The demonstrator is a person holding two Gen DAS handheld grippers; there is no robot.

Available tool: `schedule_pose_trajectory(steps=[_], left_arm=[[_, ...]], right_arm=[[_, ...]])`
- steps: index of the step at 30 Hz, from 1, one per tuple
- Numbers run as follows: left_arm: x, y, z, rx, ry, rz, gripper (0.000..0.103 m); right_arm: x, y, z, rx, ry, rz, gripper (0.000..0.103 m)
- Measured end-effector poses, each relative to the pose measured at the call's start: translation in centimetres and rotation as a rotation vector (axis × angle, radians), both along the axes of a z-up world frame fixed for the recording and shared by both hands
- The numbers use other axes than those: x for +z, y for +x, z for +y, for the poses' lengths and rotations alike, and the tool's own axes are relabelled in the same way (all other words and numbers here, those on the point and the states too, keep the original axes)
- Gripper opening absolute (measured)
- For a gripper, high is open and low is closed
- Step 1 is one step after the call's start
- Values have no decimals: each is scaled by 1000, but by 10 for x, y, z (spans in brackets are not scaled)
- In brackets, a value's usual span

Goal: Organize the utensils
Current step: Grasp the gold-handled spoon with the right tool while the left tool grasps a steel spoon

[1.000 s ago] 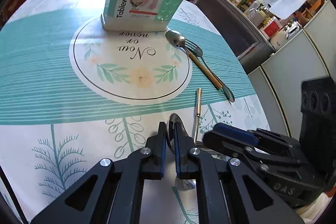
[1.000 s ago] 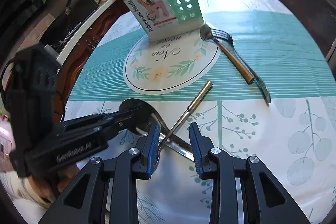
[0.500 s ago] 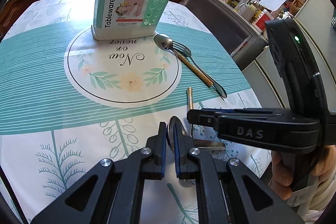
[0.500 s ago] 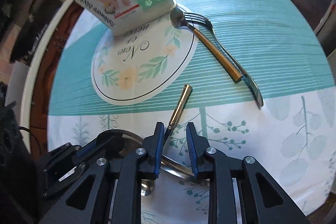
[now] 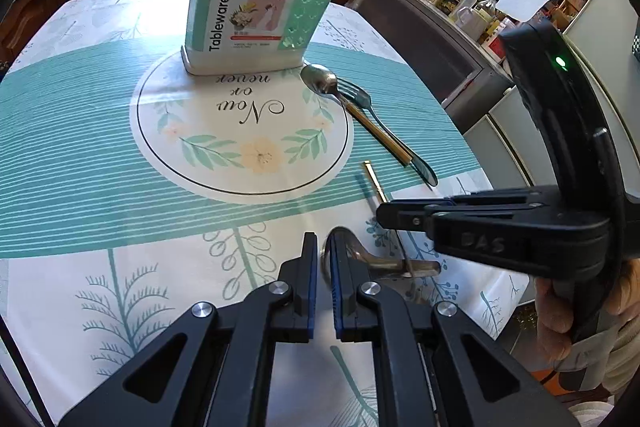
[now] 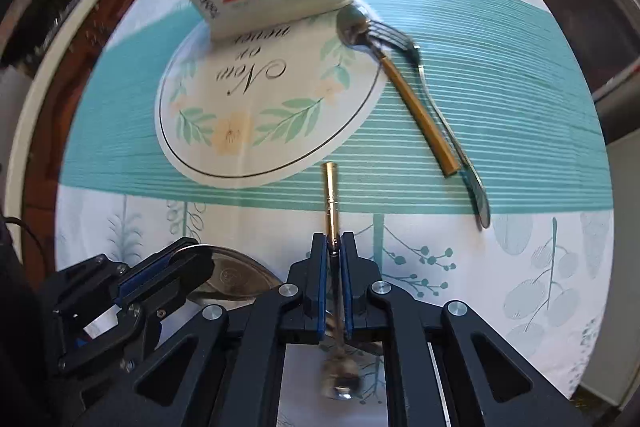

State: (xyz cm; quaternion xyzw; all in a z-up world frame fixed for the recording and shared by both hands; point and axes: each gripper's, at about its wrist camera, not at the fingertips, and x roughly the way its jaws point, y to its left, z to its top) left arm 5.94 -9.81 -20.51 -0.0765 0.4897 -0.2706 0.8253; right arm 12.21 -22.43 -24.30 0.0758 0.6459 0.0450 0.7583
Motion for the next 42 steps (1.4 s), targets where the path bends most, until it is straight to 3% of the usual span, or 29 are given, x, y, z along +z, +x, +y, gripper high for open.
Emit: schedule_pose_trajectory(steps=[2, 7, 12, 14, 16, 18, 19, 23, 25, 26, 34, 35, 36, 37, 42], left_arm=[[3, -1, 3, 9, 1, -10, 4], [7, -1, 4, 18, 19, -24, 3], [-1, 4, 5, 13, -2, 41, 4], [-5, 5, 6, 7, -15, 64, 14], [-6, 4, 9, 12, -26, 71, 45], [-6, 3, 11, 12, -45, 72, 55], [-6, 2, 12, 8, -57, 75, 55], [-12, 1, 10, -27, -87, 111, 53], [-16, 1, 9, -37, -106, 134, 30], [-18, 2, 8, -41, -111, 149, 27], [-28, 8, 0, -44, -160, 180, 23], [-29, 10, -2, -43, -168, 182, 21], [-31, 11, -5, -46, -167, 187, 9], [-34, 12, -8, -51, -160, 197, 5], [-32, 14, -14, -27, -146, 156, 4]], right_arm=[[4, -6, -10, -35, 97, -25, 6], [17, -26, -24, -82, 216, -135, 6], [12, -41, -34, -83, 233, -145, 6], [8, -49, -38, -77, 239, -132, 6], [3, -55, -41, -70, 249, -131, 6], [2, -59, -39, -61, 249, -135, 6], [1, -59, -40, -61, 253, -137, 6], [-4, -58, -37, -60, 263, -141, 6], [-4, -59, -36, -62, 274, -140, 6], [-5, -60, -36, -63, 280, -139, 6], [-7, -65, -41, -70, 308, -143, 6], [-8, -66, -42, -73, 311, -142, 6], [-10, -66, -43, -75, 314, -139, 6], [-11, -66, -43, -78, 316, -138, 6], [-13, -69, -45, -82, 343, -150, 6]])
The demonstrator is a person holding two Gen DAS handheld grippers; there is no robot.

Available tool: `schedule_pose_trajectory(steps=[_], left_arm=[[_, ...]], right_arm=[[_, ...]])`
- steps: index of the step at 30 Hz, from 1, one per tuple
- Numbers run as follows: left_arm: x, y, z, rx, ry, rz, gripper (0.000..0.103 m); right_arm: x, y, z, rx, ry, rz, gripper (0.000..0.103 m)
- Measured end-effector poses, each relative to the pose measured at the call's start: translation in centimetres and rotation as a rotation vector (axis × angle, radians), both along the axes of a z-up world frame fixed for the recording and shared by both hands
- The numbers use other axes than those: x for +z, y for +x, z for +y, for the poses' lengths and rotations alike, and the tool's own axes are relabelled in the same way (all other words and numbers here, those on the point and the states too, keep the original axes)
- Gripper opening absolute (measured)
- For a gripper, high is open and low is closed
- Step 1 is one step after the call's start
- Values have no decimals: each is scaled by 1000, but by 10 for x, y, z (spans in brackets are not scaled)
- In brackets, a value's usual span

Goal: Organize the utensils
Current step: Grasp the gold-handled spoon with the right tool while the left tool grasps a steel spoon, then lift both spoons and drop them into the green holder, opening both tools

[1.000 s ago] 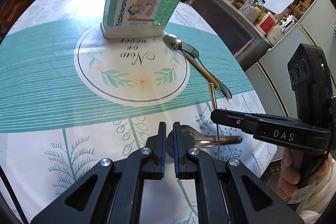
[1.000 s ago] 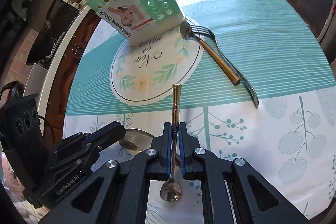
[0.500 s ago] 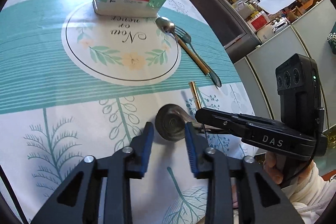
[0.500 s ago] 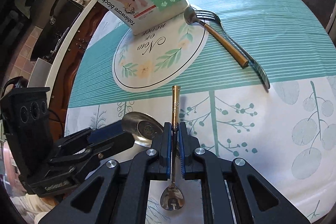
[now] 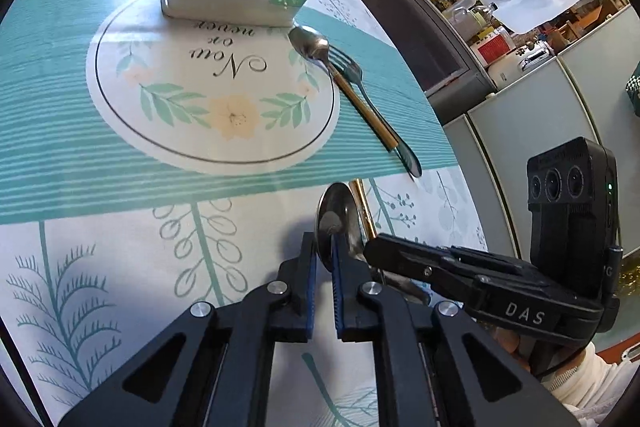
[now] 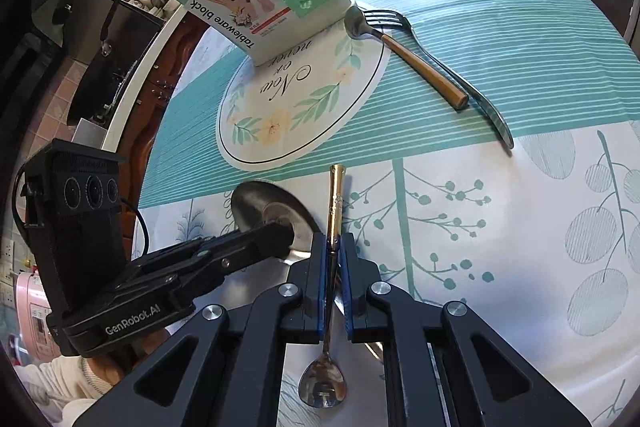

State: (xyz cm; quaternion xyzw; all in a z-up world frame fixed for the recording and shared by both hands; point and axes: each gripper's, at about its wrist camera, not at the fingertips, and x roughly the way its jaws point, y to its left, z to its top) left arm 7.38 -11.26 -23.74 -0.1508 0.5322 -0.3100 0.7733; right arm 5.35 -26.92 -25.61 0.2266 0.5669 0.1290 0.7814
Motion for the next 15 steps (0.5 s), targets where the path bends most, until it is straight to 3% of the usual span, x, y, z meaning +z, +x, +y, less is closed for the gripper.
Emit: schedule_pose_trajectory(steps=[5, 15], left_arm=[[18, -6, -3, 8, 49, -97, 2], [69, -23, 8, 56, 162, -346, 1]], right_arm=[[8, -3, 0, -11, 23, -45, 6], [54, 1, -5, -15, 26, -184, 6]])
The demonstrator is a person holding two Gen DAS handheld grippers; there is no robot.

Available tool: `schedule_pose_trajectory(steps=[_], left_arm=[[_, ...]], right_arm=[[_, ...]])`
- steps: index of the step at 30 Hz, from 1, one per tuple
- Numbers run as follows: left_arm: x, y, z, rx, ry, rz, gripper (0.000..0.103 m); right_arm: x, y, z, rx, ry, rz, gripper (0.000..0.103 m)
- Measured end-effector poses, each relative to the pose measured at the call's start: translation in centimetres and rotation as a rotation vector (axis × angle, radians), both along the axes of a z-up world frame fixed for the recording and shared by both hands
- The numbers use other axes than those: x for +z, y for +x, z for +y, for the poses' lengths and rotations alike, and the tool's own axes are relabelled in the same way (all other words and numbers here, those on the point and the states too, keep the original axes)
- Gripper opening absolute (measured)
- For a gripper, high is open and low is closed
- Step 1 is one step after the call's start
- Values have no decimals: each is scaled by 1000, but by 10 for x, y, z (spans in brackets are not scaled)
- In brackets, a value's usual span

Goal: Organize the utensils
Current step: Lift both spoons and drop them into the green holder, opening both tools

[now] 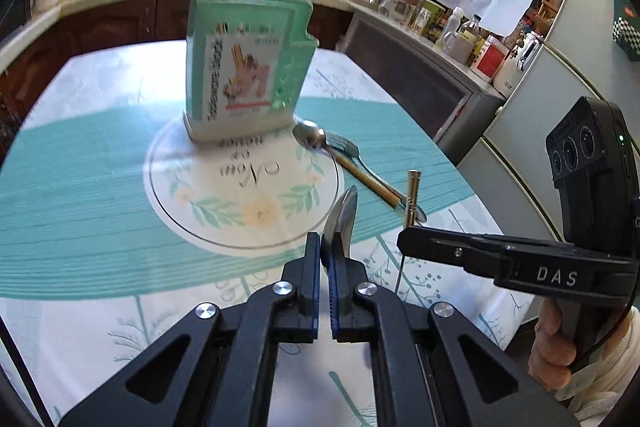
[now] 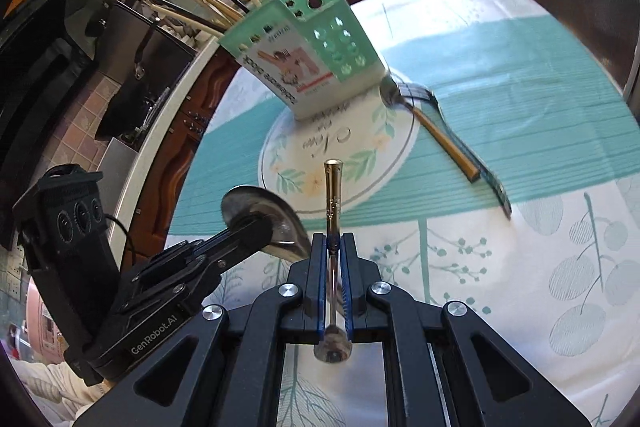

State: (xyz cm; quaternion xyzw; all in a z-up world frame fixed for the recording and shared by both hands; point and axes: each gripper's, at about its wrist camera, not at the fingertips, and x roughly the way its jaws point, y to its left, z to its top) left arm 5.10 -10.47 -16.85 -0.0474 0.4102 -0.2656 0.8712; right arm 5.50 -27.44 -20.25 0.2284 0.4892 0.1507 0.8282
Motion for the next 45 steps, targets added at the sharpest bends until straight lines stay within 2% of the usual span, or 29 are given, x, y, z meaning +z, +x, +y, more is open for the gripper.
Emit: schedule_pose_trajectory(steps=[10, 18, 23, 30, 32, 36, 39, 45], left_arm=[[54, 11, 16, 67, 77, -120, 1], [118, 46, 29, 128, 141, -197, 1], [155, 79, 17, 134, 189, -247, 1], [176, 124, -14, 128, 234, -333, 1], [175, 138, -23, 132, 258, -363, 1], [160, 167, -42, 131, 312, -357, 1], [145, 183, -52, 120, 353, -348, 1], [121, 196, -63, 105, 402, -336, 2]], right_arm=[[52, 18, 6, 31, -31, -130, 6], [124, 56, 9, 25, -94, -293, 6], [163, 87, 5, -9, -142, -382, 6], [201, 144, -10, -99, -181, -480, 6], [201, 163, -14, -122, -202, -510, 6], [191, 194, -18, -128, -225, -544, 6], [174, 211, -13, -86, -262, -573, 6], [130, 230, 9, 17, -301, -575, 6]])
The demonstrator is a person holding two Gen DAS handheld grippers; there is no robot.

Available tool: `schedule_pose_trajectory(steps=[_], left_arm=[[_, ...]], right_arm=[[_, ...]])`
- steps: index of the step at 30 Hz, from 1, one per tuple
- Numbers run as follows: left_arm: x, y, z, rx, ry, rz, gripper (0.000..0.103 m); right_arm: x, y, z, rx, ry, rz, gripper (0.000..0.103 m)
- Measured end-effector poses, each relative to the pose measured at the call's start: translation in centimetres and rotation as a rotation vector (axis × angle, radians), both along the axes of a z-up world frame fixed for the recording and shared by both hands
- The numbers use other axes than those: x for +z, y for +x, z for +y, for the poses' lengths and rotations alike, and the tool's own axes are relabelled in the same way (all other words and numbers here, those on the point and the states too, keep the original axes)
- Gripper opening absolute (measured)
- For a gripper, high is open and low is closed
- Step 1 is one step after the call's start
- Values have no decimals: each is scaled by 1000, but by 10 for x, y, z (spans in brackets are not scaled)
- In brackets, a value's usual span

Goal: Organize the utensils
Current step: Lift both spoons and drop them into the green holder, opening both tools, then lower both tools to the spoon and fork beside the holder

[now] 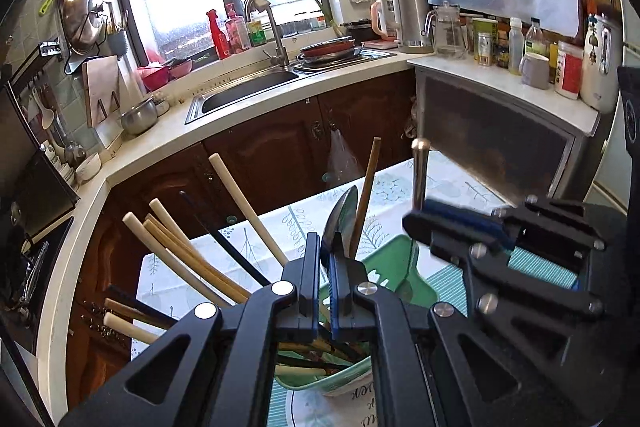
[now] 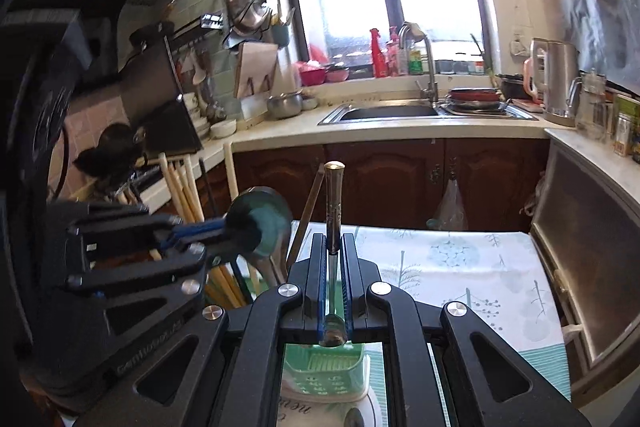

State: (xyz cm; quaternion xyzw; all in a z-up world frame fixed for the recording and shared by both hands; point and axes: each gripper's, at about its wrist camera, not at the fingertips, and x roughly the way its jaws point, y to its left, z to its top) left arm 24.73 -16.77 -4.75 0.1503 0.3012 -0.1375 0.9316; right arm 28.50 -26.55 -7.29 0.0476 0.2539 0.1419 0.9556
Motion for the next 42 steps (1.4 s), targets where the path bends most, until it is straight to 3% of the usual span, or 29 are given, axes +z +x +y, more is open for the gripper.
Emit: schedule_pose_trajectory(steps=[3, 5, 10, 17, 21, 31, 42], left_arm=[[-6, 2, 0, -9, -2, 24, 5], [-6, 1, 0, -15, -4, 25, 13], [2, -5, 7, -8, -48, 24, 26], [12, -28, 14, -27, -75, 29, 29], [17, -46, 17, -33, -84, 31, 41], [12, -96, 27, -47, -151, 121, 41], [-45, -108, 14, -63, -227, 337, 41]], right_arm=[[-22, 7, 8, 45, -5, 54, 7], [-30, 10, 12, 60, -1, 78, 11], [-37, 9, 4, 35, 32, 89, 21], [-34, -9, -16, -11, 69, 146, 22], [-36, -30, -22, -7, 46, 192, 22], [-56, -97, -30, -10, -35, 315, 22], [-104, -120, -52, -17, -99, 472, 22]])
